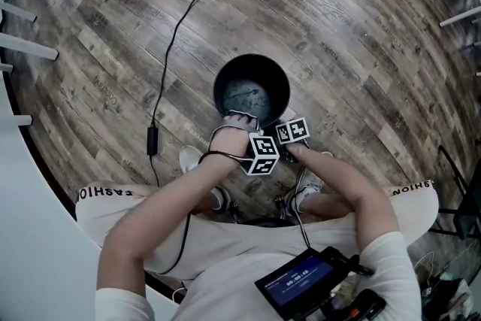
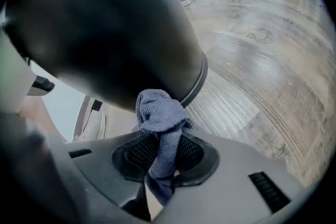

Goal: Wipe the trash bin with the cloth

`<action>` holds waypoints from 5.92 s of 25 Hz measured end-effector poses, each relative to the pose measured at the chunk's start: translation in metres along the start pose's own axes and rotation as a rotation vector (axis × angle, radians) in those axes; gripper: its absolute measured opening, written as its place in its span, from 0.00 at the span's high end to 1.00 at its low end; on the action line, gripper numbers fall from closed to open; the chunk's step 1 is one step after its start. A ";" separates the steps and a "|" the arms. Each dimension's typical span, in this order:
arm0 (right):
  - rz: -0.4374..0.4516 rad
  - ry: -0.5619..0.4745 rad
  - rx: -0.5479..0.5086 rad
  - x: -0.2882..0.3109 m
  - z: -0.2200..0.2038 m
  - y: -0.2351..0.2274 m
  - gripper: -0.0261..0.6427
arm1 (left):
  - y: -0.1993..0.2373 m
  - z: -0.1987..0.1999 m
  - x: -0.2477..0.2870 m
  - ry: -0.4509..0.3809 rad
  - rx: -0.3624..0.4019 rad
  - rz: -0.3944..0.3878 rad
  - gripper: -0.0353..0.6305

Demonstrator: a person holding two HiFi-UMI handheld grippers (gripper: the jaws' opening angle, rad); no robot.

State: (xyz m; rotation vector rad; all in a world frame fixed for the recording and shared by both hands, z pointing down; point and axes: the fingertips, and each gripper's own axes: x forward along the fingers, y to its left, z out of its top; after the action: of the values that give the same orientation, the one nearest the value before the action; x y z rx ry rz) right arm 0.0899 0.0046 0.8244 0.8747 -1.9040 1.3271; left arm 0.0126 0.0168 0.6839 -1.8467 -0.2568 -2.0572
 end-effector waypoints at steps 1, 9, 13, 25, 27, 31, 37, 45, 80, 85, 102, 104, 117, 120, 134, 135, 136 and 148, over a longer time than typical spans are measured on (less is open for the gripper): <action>-0.003 0.017 0.002 -0.006 -0.005 0.003 0.85 | -0.001 -0.002 -0.001 -0.004 0.010 -0.007 0.70; 0.124 -0.010 -0.019 -0.113 0.018 0.092 0.85 | -0.006 -0.065 -0.001 0.131 0.182 -0.022 0.55; 0.189 -0.108 -0.014 -0.154 0.045 0.133 0.85 | 0.000 -0.064 0.009 0.182 0.276 0.092 0.57; 0.142 -0.050 -0.123 -0.076 0.026 0.078 0.85 | -0.011 -0.032 0.003 0.159 0.202 0.064 0.88; 0.117 -0.040 -0.128 -0.056 0.021 0.062 0.85 | -0.012 -0.026 0.002 0.152 0.162 0.049 0.88; 0.052 -0.044 -0.053 -0.019 0.013 0.023 0.85 | -0.012 -0.005 -0.001 0.082 0.044 0.000 0.89; 0.040 -0.043 0.060 0.007 0.007 -0.002 0.85 | -0.015 0.010 -0.001 0.013 -0.002 -0.041 0.88; 0.044 0.036 -0.003 -0.053 0.020 0.021 0.85 | -0.013 -0.002 -0.021 -0.038 0.030 -0.063 0.64; 0.121 0.026 -0.027 0.011 0.003 0.013 0.85 | -0.012 -0.021 0.008 0.097 0.098 -0.050 0.90; 0.083 0.062 0.018 0.009 -0.002 0.011 0.85 | -0.013 -0.019 0.009 0.075 0.082 -0.044 0.89; 0.241 -0.142 -0.067 -0.162 0.050 0.137 0.85 | -0.023 -0.041 0.003 0.085 0.195 -0.041 0.63; 0.240 -0.138 -0.080 -0.153 0.052 0.137 0.85 | -0.027 -0.037 0.009 0.065 0.213 -0.021 0.63; 0.023 0.010 -0.097 0.005 0.008 0.013 0.85 | -0.020 -0.013 0.008 0.009 0.065 -0.070 0.90; 0.003 -0.017 -0.057 0.011 0.004 0.002 0.85 | -0.020 -0.007 0.007 -0.017 0.045 -0.091 0.90; -0.164 -0.269 -0.110 -0.239 0.126 0.013 0.85 | 0.050 0.009 -0.168 -0.597 -0.382 0.084 0.63; -0.154 -0.357 -0.122 -0.266 0.151 0.026 0.85 | 0.067 0.005 -0.201 -0.712 -0.445 0.146 0.66; -0.139 -0.447 -0.138 -0.293 0.173 0.043 0.85 | 0.084 -0.002 -0.237 -0.842 -0.504 0.212 0.76; -0.135 -1.004 -0.554 -0.450 0.217 0.217 0.85 | 0.101 -0.099 -0.406 -1.671 -0.960 0.168 0.93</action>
State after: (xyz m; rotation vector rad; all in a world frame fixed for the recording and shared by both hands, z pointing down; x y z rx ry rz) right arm 0.1394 -0.0744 0.2878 1.4677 -2.6653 0.1670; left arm -0.0077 -0.0532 0.2601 -3.4467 0.5813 0.0971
